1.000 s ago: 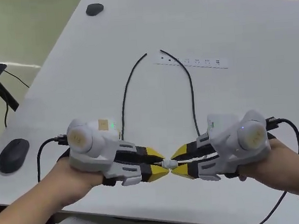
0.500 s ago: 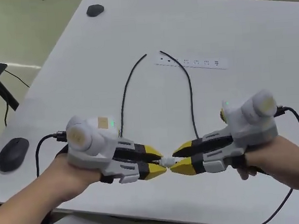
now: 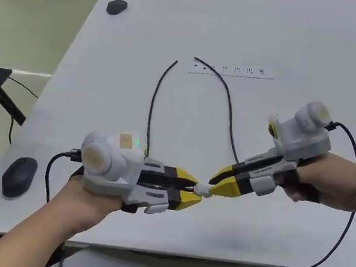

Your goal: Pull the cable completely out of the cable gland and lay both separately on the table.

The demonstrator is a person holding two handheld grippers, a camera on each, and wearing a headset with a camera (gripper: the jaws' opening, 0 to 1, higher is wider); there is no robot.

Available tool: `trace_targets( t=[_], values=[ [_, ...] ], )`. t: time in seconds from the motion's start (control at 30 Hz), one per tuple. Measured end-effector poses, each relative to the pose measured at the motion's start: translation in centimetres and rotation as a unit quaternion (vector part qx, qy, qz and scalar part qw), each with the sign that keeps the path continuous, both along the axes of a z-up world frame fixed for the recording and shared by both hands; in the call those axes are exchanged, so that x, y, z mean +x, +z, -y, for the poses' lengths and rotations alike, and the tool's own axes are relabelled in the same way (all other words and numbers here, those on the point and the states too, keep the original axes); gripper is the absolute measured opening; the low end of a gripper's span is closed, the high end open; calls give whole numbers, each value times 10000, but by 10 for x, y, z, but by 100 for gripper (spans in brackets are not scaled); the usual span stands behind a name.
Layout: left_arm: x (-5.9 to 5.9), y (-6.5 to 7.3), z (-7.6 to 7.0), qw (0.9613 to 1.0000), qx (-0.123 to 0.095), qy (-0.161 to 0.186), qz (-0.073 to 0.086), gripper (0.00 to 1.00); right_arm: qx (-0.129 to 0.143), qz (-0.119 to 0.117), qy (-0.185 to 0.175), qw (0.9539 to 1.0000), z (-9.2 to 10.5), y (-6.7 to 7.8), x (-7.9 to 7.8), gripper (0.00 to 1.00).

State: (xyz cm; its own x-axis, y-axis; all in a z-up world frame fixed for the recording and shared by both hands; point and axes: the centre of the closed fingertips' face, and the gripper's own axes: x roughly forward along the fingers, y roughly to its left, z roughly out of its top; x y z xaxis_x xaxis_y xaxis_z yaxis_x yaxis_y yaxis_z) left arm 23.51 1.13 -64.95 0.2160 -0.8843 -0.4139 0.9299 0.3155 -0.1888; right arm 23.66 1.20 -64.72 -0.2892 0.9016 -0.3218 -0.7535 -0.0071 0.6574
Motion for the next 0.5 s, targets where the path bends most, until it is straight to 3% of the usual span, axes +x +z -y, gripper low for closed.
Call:
trace_targets(
  t=[0.13,0.33,0.5],
  values=[
    [0,0,0,10000,-19,15,-35,15,79,-103,167,9998,-3,2,-9,14],
    [0,0,0,10000,-43,30,-85,15,105,8,228,9997,-6,0,-12,10],
    [1,-3,-1,9997,-21,68,-245,15,167,175,190,9995,-7,-1,-12,9]
  ],
)
